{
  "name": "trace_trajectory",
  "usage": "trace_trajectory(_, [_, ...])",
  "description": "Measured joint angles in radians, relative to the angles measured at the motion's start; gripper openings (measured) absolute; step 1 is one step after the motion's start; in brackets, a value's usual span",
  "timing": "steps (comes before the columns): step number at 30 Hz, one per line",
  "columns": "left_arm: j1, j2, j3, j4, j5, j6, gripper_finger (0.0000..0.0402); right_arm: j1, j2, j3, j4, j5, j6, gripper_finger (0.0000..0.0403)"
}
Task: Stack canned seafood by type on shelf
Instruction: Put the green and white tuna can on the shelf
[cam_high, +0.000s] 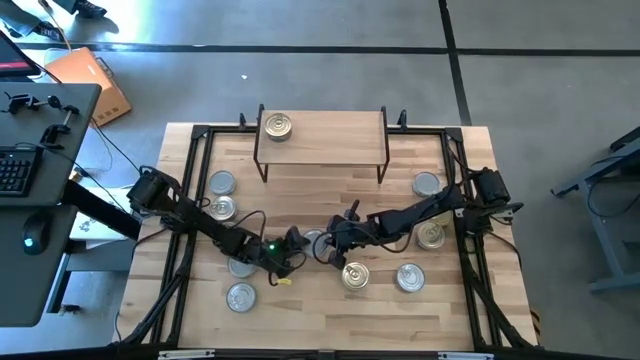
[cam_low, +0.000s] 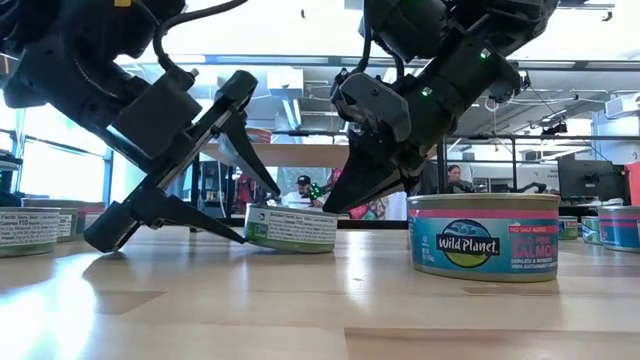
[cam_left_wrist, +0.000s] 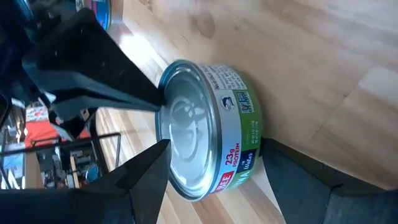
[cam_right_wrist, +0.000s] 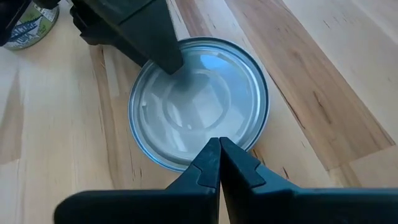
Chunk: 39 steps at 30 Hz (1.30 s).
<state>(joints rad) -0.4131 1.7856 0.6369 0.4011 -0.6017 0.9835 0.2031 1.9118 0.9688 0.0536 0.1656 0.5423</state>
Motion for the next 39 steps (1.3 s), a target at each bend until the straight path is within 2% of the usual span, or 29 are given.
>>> trace_trajectory(3, [-0.002,-0.001,0.001,-0.024,-0.017,-0.021,0.0244,0.001,0.0,0.0,0.0,0.006,0.0,0.0])
trace_trajectory(11, [-0.005,-0.001,0.001,-0.058,0.013,-0.05,0.0244,0.002,0.0,0.001,0.002,0.014,0.0,0.0])
trace_trajectory(19, [-0.055,-0.036,-0.003,-0.107,0.027,-0.076,0.0244,0.001,0.0,0.001,0.004,0.015,-0.001,0.0])
trace_trajectory(29, [-0.024,-0.047,-0.004,-0.115,0.072,-0.142,0.0244,0.001,0.0,0.001,0.003,0.016,-0.001,0.0])
trace_trajectory(36, [-0.02,-0.047,-0.003,-0.109,0.067,-0.137,0.0244,0.003,0.0,0.003,-0.014,0.019,0.01,0.0])
trace_trajectory(39, [-0.019,-0.047,-0.003,-0.09,0.034,-0.124,0.0244,0.007,0.0,0.003,-0.011,0.026,0.008,0.0])
